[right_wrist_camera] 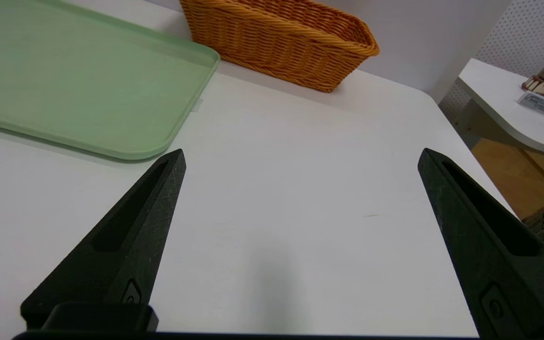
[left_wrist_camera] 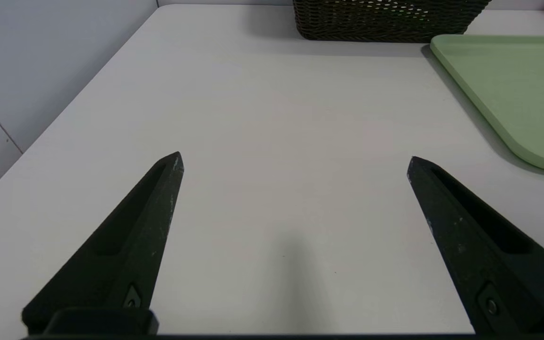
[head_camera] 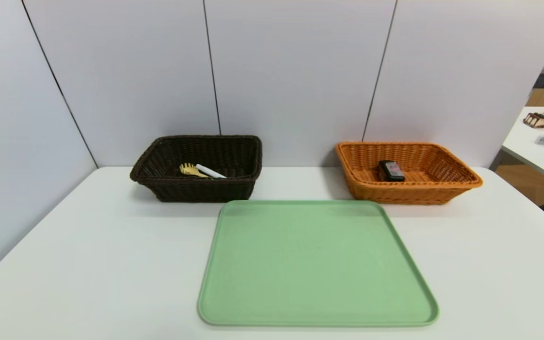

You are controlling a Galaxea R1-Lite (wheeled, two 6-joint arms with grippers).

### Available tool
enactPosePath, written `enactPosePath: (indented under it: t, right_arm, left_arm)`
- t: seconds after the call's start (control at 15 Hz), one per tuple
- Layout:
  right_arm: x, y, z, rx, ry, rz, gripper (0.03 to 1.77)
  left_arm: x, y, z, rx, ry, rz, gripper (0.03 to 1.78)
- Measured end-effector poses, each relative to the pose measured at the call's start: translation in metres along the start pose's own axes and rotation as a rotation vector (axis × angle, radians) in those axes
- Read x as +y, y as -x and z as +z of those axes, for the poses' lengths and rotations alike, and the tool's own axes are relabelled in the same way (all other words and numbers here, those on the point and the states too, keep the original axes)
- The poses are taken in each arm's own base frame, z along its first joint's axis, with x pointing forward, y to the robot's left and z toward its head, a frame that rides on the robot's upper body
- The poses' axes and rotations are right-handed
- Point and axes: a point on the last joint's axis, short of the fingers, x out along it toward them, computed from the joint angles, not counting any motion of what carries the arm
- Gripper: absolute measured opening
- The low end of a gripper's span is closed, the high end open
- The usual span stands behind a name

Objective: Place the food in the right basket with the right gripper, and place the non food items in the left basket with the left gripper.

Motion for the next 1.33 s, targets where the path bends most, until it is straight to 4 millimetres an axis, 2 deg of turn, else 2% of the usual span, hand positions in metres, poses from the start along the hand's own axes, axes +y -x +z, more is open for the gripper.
enactPosePath:
  t: [1.33]
  right_arm:
    - [0.0000,0.0000,0.0000,0.000,-0.013,-0.001,1.70]
  left_arm:
    - [0.0000,0.0000,0.0000,0.000,0.000,0.000,1.69]
